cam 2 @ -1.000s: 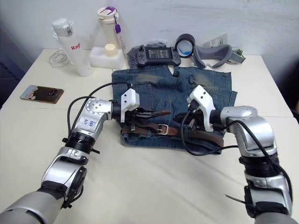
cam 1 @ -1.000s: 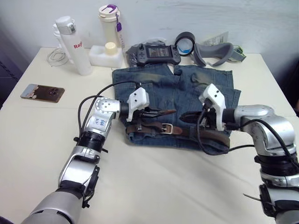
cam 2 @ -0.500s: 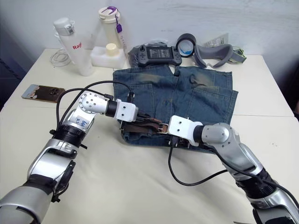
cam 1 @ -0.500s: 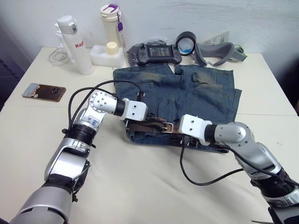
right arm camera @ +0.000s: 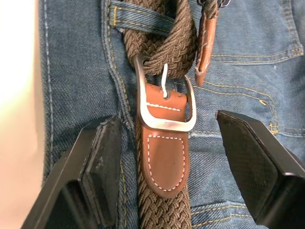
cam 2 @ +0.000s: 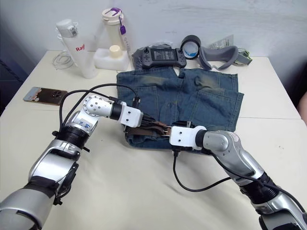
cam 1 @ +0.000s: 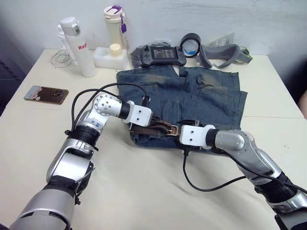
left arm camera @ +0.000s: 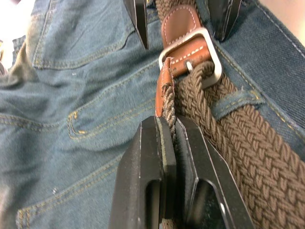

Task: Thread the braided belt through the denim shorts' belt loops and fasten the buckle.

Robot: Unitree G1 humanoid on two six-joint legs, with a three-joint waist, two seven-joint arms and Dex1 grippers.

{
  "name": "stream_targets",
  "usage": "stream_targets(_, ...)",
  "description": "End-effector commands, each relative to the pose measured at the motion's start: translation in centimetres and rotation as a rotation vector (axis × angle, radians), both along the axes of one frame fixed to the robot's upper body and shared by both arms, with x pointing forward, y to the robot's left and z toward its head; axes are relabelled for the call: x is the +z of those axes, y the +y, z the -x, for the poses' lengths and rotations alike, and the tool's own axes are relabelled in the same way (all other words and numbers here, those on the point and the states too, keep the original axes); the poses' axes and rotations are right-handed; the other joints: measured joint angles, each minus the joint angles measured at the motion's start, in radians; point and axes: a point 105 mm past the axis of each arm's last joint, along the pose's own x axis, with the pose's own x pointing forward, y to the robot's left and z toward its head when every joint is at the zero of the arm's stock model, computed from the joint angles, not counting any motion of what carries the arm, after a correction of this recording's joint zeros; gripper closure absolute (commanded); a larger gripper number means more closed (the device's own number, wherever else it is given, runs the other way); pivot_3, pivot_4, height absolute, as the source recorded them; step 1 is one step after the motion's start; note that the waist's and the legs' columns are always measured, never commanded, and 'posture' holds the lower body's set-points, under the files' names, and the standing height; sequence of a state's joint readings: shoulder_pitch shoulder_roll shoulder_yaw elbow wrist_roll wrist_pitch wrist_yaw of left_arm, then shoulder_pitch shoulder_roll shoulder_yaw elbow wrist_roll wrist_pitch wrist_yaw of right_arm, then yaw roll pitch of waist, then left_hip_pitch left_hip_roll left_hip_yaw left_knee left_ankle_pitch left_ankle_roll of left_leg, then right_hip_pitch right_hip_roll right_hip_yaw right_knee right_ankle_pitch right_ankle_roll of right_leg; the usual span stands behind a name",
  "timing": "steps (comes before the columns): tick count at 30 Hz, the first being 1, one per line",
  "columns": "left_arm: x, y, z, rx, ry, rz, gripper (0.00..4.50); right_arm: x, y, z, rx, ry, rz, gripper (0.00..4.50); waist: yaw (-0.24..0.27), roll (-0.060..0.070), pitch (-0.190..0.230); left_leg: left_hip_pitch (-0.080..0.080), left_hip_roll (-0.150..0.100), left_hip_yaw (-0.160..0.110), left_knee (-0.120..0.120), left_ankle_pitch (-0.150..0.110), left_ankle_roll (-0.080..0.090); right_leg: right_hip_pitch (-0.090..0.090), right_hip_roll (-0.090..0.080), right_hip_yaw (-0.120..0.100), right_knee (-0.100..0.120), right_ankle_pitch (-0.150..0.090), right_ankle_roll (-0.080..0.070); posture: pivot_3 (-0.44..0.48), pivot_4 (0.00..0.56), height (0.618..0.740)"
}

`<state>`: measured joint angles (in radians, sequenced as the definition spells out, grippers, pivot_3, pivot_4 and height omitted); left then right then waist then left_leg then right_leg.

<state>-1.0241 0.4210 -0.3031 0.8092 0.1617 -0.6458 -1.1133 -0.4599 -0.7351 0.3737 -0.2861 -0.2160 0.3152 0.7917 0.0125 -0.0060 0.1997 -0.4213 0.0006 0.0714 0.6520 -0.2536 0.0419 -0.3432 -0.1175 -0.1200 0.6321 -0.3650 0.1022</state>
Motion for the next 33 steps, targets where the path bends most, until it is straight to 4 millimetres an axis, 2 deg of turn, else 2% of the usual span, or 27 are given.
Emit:
stream_targets(1, 1.1, -0.8, -0.1, -0.025, -0.046, 0.006, 4.5, 0.4, -1.9, -1.3, -0.124, -0.017, 0.001, 1.36, 0.002, 0.0, 0.0, 0.0, 0.0, 0.0, 0.0, 0.0, 0.0, 0.0, 0.0, 0.0, 0.001, 0.0, 0.0, 0.0, 0.15, 0.731)
stream_targets(4, 1.2, -1.1, -0.1, -0.031, -0.053, 0.006, 4.5, 0.9, -2.5, -1.6, -0.179, -0.011, -0.031, 2.35, 0.008, 0.0, 0.0, 0.0, -0.001, 0.0, 0.001, 0.0, 0.0, 0.0, -0.001, 0.001, 0.003, 0.0, 0.0, 0.0, 0.15, 0.731)
stream_targets(8, 1.2, -1.5, -0.2, -0.038, -0.057, 0.005, 4.5, 1.9, -2.9, -1.8, -0.231, -0.019, -0.08, 4.18, 0.011, 0.0, 0.0, 0.0, -0.002, -0.001, 0.001, 0.0, 0.001, 0.0, -0.002, 0.001, 0.003, 0.0, 0.0, 0.0, 0.15, 0.731)
stream_targets(9, 1.2, -1.6, -0.2, -0.039, -0.057, 0.005, 4.5, 2.2, -2.9, -1.8, -0.236, -0.024, -0.093, 4.43, 0.012, 0.0, 0.0, 0.0, -0.002, -0.001, 0.001, 0.001, 0.001, 0.0, -0.002, 0.001, 0.003, 0.0, 0.0, 0.0, 0.15, 0.731)
stream_targets(10, 1.3, -1.7, -0.2, -0.04, -0.057, 0.006, 4.5, 2.4, -2.8, -1.8, -0.242, -0.03, -0.1, 4.49, 0.012, 0.0, 0.0, 0.0, -0.002, -0.002, 0.002, 0.001, 0.001, 0.0, -0.002, 0.001, 0.003, 0.0, 0.0, 0.0, 0.15, 0.731)
stream_targets(14, 1.5, -2.1, -0.4, -0.036, -0.06, 0.01, 4.5, 2.8, -2.6, -1.7, -0.244, -0.042, -0.11, 4.49, 0.012, 0.0, 0.0, 0.0, -0.003, -0.002, 0.001, 0.001, 0.001, 0.0, -0.002, 0.0, 0.004, 0.0, 0.0, 0.0, 0.15, 0.731)
stream_targets(21, 2.7, -2.1, -2.1, 0.058, -0.101, 0.027, 4.5, 3.2, -2.2, -1.5, -0.22, -0.066, -0.107, 4.49, 0.011, 0.0, 0.0, -0.001, -0.003, -0.002, 0.001, 0.001, 0.001, -0.001, -0.002, -0.001, 0.004, 0.0, 0.0, 0.0, 0.15, 0.731)
stream_targets(26, 2.5, -2.2, -2.2, 0.061, -0.094, 0.022, 4.5, 3.4, -1.8, -1.1, -0.209, -0.032, -0.156, 4.49, 0.01, 0.0, 0.0, -0.001, -0.003, -0.001, 0.001, 0.001, 0.001, -0.001, -0.002, -0.004, 0.004, 0.0, 0.0, 0.0, 0.15, 0.731)
stream_targets(29, 2.2, -2.3, -2.0, 0.049, -0.08, 0.019, 4.5, 2.7, -1.7, 0.1, -0.166, 0.06, -0.172, 3.65, 0.011, 0.0, 0.0, -0.001, -0.003, -0.001, 0.001, 0.001, 0.001, -0.001, -0.002, -0.005, 0.004, 0.0, 0.0, 0.0, 0.15, 0.731)
stream_targets(33, 2.1, -2.4, -1.9, 0.045, -0.074, 0.017, 4.5, 3.5, -2.6, 0.4, -0.14, 0.005, -0.125, 1.92, 0.011, 0.0, 0.0, -0.001, -0.004, -0.002, 0.001, 0.001, 0.001, -0.001, -0.002, -0.006, 0.004, 0.0, 0.0, 0.0, 0.15, 0.731)
